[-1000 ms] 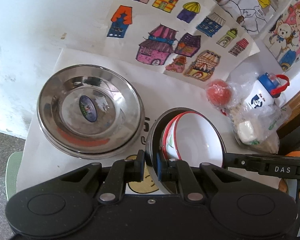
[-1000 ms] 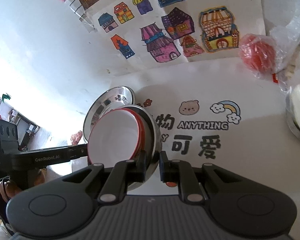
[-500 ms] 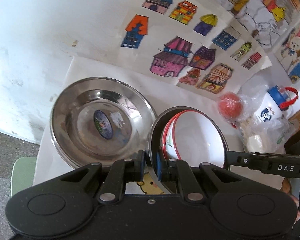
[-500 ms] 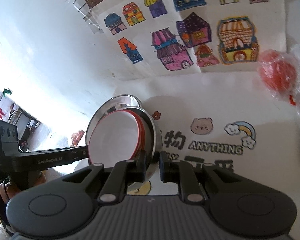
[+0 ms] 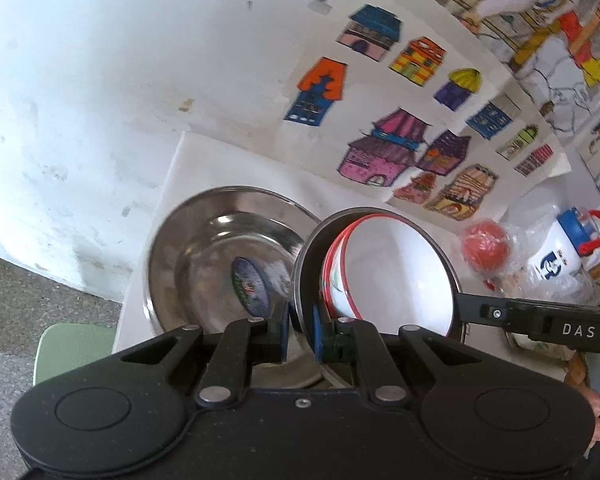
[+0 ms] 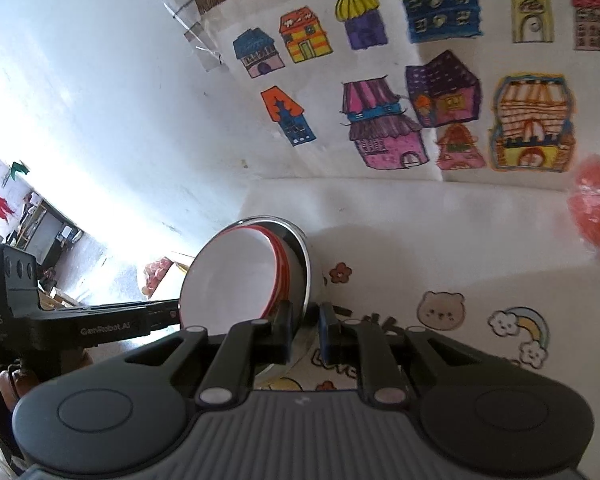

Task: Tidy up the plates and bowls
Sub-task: 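Lift the steel bowl with nested white bowls and carry it to the steel plates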

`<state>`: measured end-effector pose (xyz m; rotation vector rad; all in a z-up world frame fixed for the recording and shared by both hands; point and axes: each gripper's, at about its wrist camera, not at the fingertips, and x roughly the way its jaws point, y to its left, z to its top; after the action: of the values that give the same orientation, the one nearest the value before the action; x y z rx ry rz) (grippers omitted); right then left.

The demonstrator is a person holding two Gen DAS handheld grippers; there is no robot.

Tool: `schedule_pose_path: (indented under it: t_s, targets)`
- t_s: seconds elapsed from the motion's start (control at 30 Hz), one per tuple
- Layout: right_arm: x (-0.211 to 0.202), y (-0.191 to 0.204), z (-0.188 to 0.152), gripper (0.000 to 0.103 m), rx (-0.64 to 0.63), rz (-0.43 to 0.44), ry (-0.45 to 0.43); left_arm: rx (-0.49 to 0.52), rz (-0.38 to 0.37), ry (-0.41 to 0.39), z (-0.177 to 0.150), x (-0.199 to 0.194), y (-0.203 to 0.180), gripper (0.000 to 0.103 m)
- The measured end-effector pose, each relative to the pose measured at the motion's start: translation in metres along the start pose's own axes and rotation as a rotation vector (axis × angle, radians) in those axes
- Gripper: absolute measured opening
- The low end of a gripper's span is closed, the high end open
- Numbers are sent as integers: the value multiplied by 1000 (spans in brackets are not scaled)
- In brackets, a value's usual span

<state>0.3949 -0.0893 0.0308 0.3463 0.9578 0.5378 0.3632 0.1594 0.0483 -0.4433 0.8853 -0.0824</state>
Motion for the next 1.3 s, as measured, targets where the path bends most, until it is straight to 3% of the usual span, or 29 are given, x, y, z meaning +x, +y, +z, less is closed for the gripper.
schedule_pose_path:
  t_s: [0.53, 1.3]
  targets:
    - [56, 22, 19, 15, -46, 24, 64, -61, 68, 1, 12, 3, 46, 11]
    - [66, 23, 18, 15, -49, 35, 71, -40, 87, -31, 10, 0, 51, 13]
